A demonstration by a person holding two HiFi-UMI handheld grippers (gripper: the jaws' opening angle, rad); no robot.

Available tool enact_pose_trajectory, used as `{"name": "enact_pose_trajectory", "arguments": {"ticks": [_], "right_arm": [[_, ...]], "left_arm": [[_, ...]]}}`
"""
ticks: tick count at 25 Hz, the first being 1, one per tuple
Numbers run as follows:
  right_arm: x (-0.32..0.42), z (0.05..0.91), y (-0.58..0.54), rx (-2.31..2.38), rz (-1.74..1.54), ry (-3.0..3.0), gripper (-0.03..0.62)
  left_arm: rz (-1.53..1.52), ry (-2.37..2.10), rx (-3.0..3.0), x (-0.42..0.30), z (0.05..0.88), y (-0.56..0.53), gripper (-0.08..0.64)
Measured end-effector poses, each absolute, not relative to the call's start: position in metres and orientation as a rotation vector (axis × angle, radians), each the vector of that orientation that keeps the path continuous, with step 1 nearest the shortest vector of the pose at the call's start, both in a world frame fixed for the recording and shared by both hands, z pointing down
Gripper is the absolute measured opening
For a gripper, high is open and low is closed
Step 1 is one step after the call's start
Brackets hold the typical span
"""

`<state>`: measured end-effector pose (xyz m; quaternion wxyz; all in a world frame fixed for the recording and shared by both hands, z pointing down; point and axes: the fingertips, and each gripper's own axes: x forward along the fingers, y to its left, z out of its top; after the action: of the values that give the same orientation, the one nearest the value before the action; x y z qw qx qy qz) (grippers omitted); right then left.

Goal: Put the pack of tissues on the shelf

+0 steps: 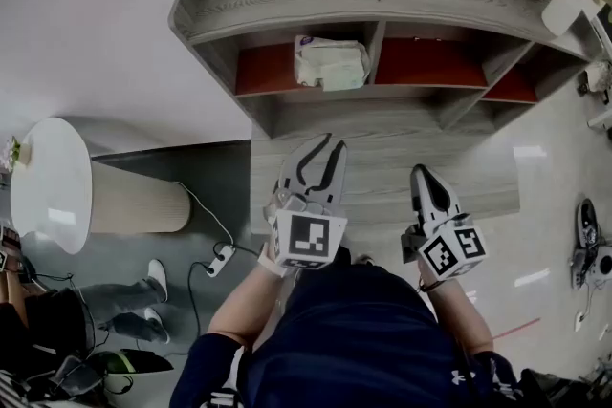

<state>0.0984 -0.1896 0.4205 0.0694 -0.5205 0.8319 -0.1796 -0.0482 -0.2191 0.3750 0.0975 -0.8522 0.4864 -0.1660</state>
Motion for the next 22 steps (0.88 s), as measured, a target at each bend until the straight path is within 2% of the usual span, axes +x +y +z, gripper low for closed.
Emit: {"name": "enact_pose_trajectory", "arguments": {"ticks": [5,13,22], "right_arm": [[0.093,0.409,-0.184,-1.576,-0.442,2.564,0.011],[0.089,0.386,-0.173,-1.556,-0.311,2.566,0.011],[0.086,0.363,-0.152,-1.523,-0.179,2.570,0.011]], "left_arm": [[-0.283,1.425,-2.633,-0.042,0.374,-0.189,0.026],[-0.183,1.367,-2.612,-0.035,0.368,-0.155,0.015],[-0.218,1.339,-2.698,-0.022,0.388,-0.136,0.015]]}}
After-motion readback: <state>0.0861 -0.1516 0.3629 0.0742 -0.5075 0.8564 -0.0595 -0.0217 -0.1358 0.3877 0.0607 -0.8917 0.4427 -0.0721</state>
